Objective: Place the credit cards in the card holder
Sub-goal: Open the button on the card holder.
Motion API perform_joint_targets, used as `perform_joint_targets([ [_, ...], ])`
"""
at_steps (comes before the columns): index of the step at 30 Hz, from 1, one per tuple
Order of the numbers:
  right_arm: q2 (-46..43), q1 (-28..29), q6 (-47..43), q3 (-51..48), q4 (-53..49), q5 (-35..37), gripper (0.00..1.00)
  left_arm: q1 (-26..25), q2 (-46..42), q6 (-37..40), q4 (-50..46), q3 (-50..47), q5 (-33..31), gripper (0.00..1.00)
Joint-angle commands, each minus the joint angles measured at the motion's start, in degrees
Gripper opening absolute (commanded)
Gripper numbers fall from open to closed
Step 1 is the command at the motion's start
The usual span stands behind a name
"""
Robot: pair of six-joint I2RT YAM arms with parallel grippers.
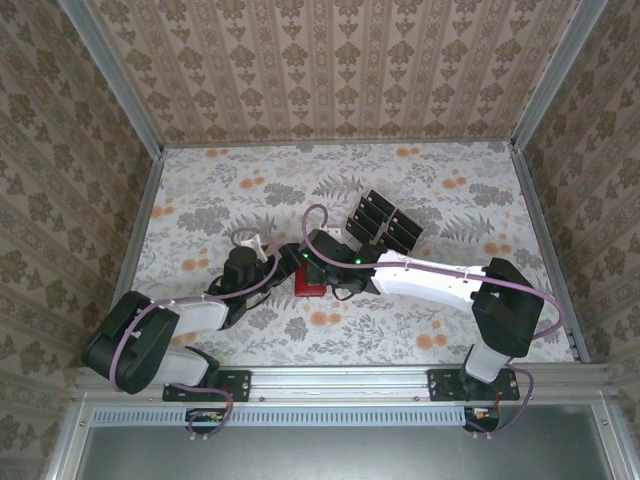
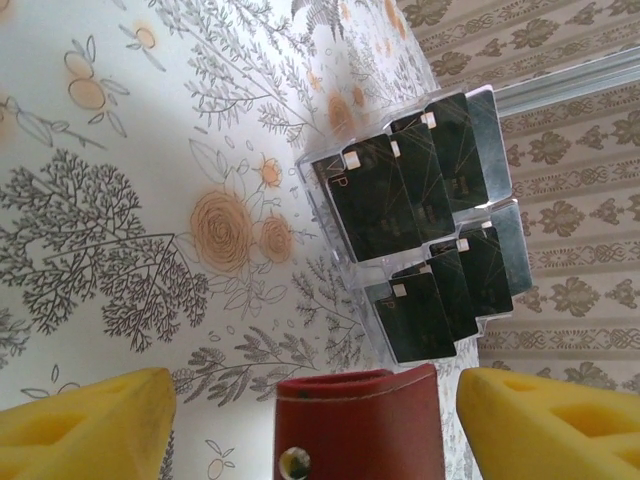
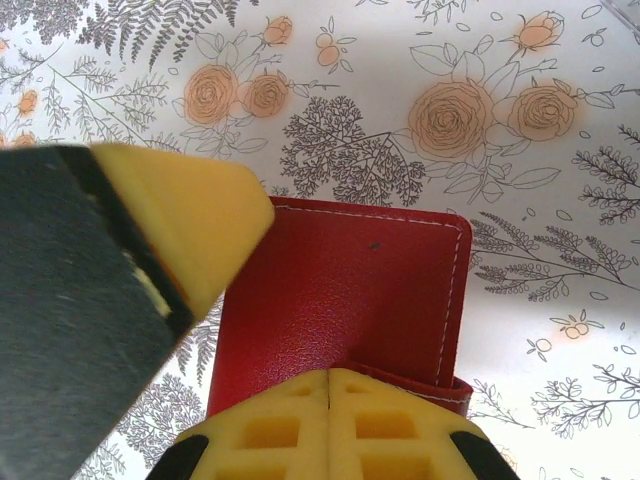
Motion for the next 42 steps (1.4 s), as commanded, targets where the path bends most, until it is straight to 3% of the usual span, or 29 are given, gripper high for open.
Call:
perform_joint_targets([
  [1,-1.79,-0.37,0.34,1.41,0.73,-0.4,0.0,-0.9,1.44,-2.49,6.57,-1.61,-2.42,0.79],
  [4,-1.73,-0.46,0.44,1.15,0.95,-0.6,0.0,-1.37,2.95,-3.14,9.42,-1.93,-3.08,0.67],
  [14,-2.6,-1.25,0.99,-2.34,0.97,0.44,0.0,-2.0,7.38,-3.25,15.47,-1.52,-5.58,0.0],
  [24,-9.75,-4.97,2.16,-10.53,-0.36,2.57,0.0,-2.01,3.11,4.43,10.37,-1.53,-8.6,0.0],
  [30,-11.48,-5.82,1.01,-12.01,2.38,-0.21,0.02,-2.01,-1.05,8.53,5.56,-0.14,-8.6,0.0],
  [32,-11.3,-5.86,0.83,-12.02,2.75,-1.21,0.31,-2.01,-2.43,9.43,3.9,0.35,-8.46,0.0],
  [34,-11.21,-5.89,0.88,-12.1,3.43,-1.96,0.46,-2.01,-4.08,10.36,1.7,1.03,-8.53,0.0],
  [42,-10.21,-5.42,2.54,-12.81,6.73,-5.04,0.56,-2.09,-9.11,12.58,-3.82,1.72,-9.76,0.0],
])
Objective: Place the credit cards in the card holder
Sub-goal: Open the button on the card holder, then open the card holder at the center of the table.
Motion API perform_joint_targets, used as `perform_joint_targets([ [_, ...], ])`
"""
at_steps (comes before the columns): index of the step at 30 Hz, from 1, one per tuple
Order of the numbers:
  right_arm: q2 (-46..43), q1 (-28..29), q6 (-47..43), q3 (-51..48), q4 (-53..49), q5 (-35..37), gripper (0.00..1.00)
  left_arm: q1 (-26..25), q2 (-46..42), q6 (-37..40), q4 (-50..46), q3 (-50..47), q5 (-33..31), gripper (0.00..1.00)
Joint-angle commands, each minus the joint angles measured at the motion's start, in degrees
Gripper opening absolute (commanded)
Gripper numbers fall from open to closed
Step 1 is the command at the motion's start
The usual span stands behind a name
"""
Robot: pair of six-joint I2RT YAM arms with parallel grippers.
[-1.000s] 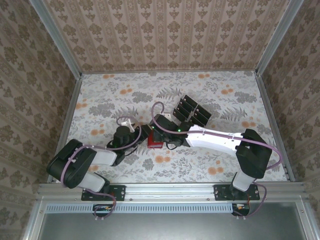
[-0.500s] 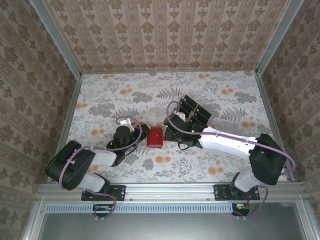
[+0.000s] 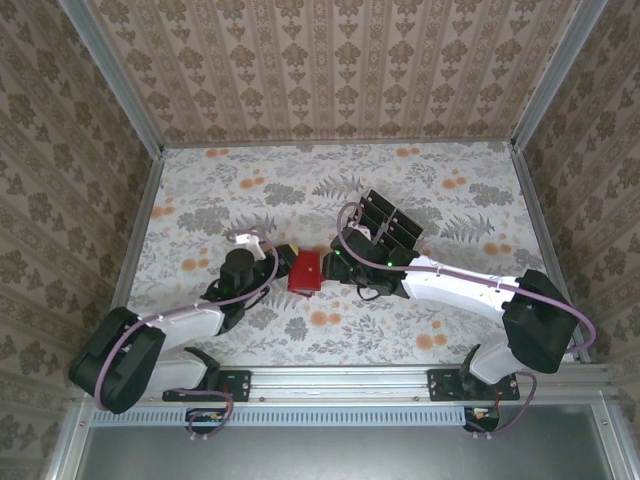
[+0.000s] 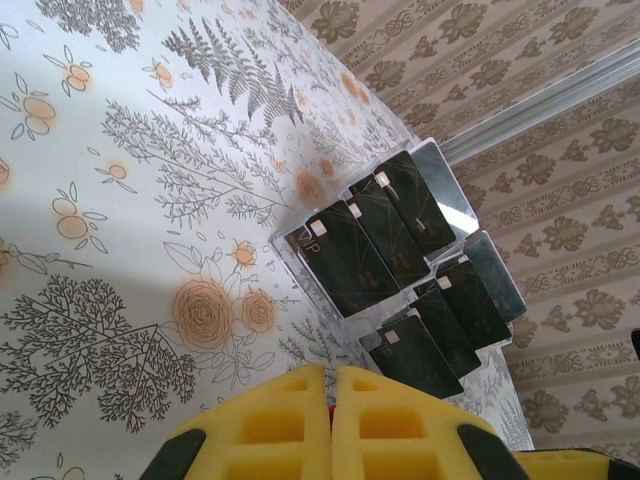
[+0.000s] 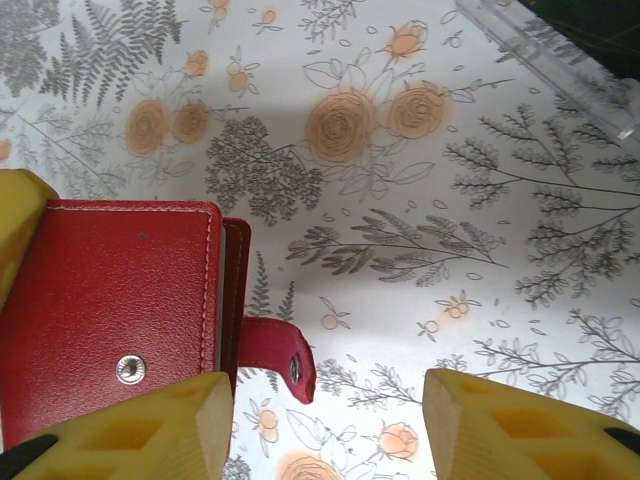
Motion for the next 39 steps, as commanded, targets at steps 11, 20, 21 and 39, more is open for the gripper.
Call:
perform_joint_targets([
  [11,2.39,0.05,2.48,-2.03,3.89,-1.98,0.5,0.11,-3.41,2.38,-3.08,1.68,-1.23,0.0],
  [20,5.94,-0.53,4.08,-3.71,8.36,-5.04,0.45,0.03,-4.28,2.07,-3.36,1.56,-1.43,0.0],
  [21,6.32,-0.61,4.25,-3.75,8.94,-5.51,0.44,0.02,-4.4,2.07,-3.49,1.59,-1.51,0.0],
  [39,9.5,-1.39,4.69,-4.85,16.37,-12.25,0.11,-0.5,-4.06,2.15,-3.63,1.79,-2.14,0.0],
])
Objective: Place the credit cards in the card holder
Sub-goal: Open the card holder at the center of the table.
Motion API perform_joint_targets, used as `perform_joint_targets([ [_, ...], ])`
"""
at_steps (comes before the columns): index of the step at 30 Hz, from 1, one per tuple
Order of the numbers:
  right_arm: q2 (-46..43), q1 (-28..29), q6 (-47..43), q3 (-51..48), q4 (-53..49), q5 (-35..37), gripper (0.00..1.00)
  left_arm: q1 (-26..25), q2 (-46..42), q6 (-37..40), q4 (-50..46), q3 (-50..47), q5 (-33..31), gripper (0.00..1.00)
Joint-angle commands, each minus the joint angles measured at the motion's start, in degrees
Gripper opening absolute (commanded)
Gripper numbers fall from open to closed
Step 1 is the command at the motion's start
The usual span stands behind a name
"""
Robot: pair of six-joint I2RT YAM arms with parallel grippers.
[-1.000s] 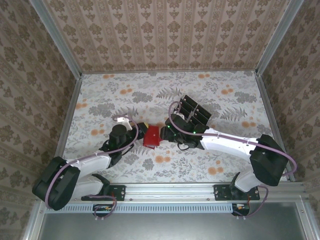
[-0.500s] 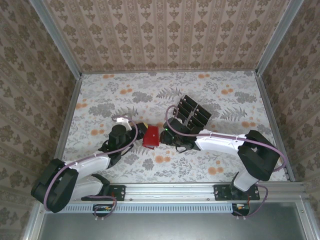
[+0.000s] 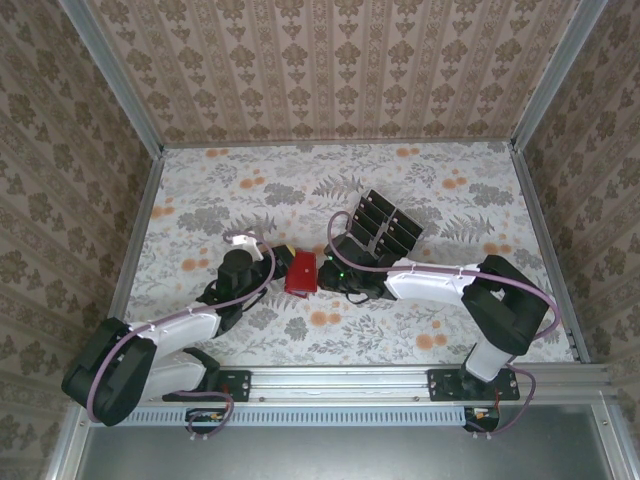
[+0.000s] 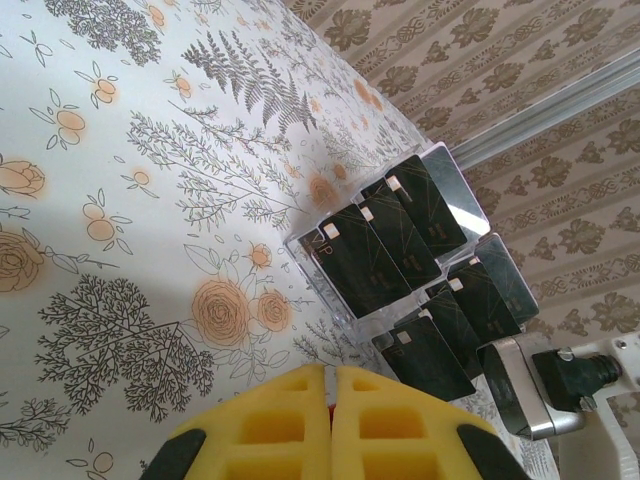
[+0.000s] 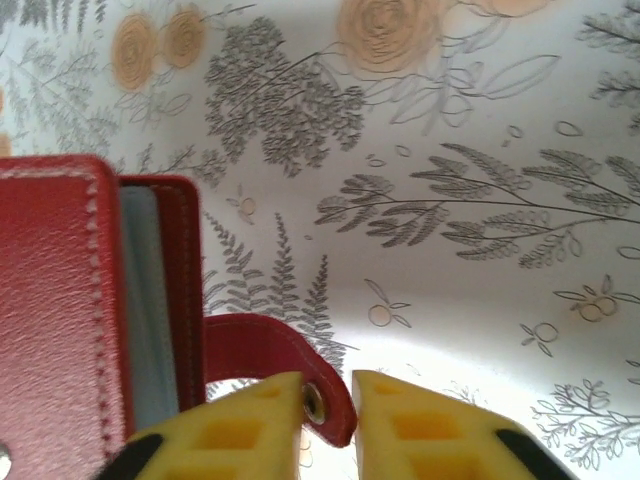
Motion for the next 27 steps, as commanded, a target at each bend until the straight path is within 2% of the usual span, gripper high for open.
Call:
perform_joint_targets([
  [1,-0.34,-0.64,0.5,-1.41,2.3,-1.93,0.04,-0.44,-0.43,1.13,0.85,1.68,-0.64,0.0],
  [2,-0.97,-0.87,0.49,-1.64,2.18,-1.94,0.0,-0.48,-0.35,1.13,0.85,1.56,-0.64,0.0],
  [7,-5.19,-1.24,-0.29,-1.79,-1.69,0.06,0.0,-0.57,0.9,1.5,0.12,1.16,-1.8,0.0],
  [8,-5.84,-1.35,-0.81,-1.36,-2.97,0.44,0.0,-0.57,1.25,1.66,-0.17,1.06,-1.97,0.02],
  [10,-6.85,-1.31,-1.79,-0.32,-5.64,0.75,0.0,-0.57,2.25,2.05,-0.5,0.85,-2.19,0.35],
  [13,-7.18,-1.3,-3.12,1.44,-8.72,0.3,0.0,-0.57,2.82,3.01,-2.15,0.71,-2.47,0.63],
  [15,-6.92,-1.21,-3.86,2.47,-10.06,-0.26,0.0,-0.57,2.16,3.92,-4.94,0.71,-3.05,0.71],
  [22,-6.65,-1.13,-4.63,4.08,-10.81,-1.83,0.0,-0.57,-2.63,9.65,-17.87,2.57,-3.55,0.78],
  [27,-7.4,-0.94,-4.69,5.6,-10.7,-2.5,0.0,-0.65,-3.37,12.81,-22.16,4.78,-2.72,0.8],
])
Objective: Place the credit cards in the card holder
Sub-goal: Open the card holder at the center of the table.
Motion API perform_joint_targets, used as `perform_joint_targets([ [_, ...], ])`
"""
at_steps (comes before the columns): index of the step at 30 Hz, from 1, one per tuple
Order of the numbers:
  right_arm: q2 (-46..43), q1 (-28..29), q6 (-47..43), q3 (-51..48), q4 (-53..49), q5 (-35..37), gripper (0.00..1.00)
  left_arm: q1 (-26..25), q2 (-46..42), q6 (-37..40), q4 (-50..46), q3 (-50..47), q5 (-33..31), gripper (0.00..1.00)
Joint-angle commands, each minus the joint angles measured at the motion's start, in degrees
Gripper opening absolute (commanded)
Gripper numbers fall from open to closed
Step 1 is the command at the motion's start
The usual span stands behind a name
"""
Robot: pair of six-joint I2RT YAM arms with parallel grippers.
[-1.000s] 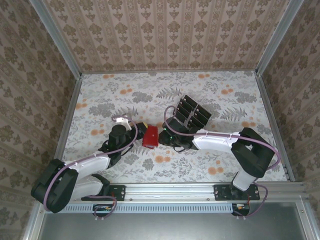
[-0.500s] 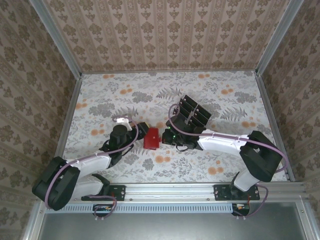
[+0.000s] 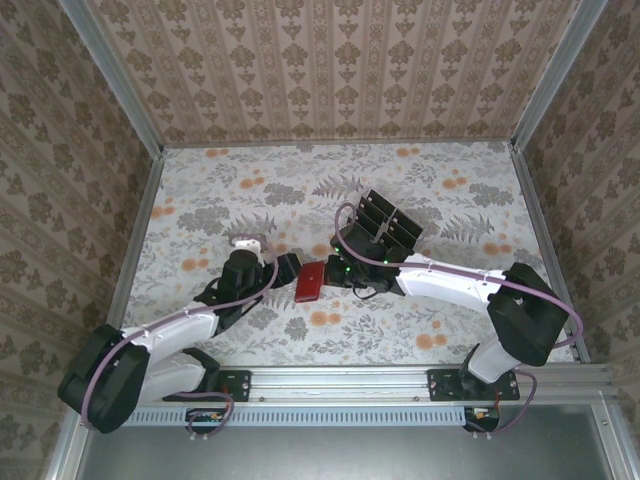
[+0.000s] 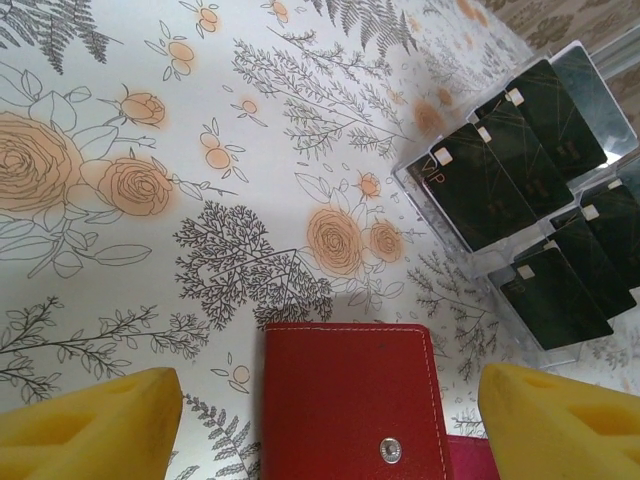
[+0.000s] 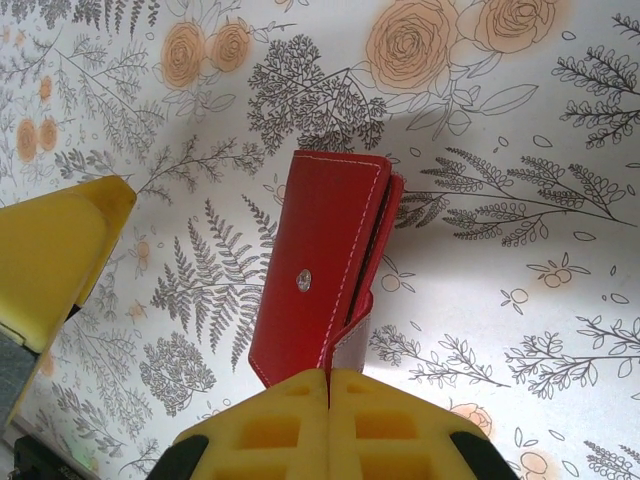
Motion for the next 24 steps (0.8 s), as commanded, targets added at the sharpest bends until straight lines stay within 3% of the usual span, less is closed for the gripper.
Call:
perform_joint_targets([
  [1,-1.66,0.34,-1.31,2.88,-1.35,-1.08,0.0,-0.31,-0.78,4.11,-4.89,2.96,0.05,0.8],
  [16,-3.94,0.75,-1.5,3.38,-2.63,0.09,0.0,-1.49,4.1,4.92,-4.36,5.62,0.72,0.81],
  [24,-6.22,-0.11,-0.81,-2.07,-2.87,2.7,0.0,-1.63,4.7,4.74,-14.04,6.5,-5.65,0.72],
])
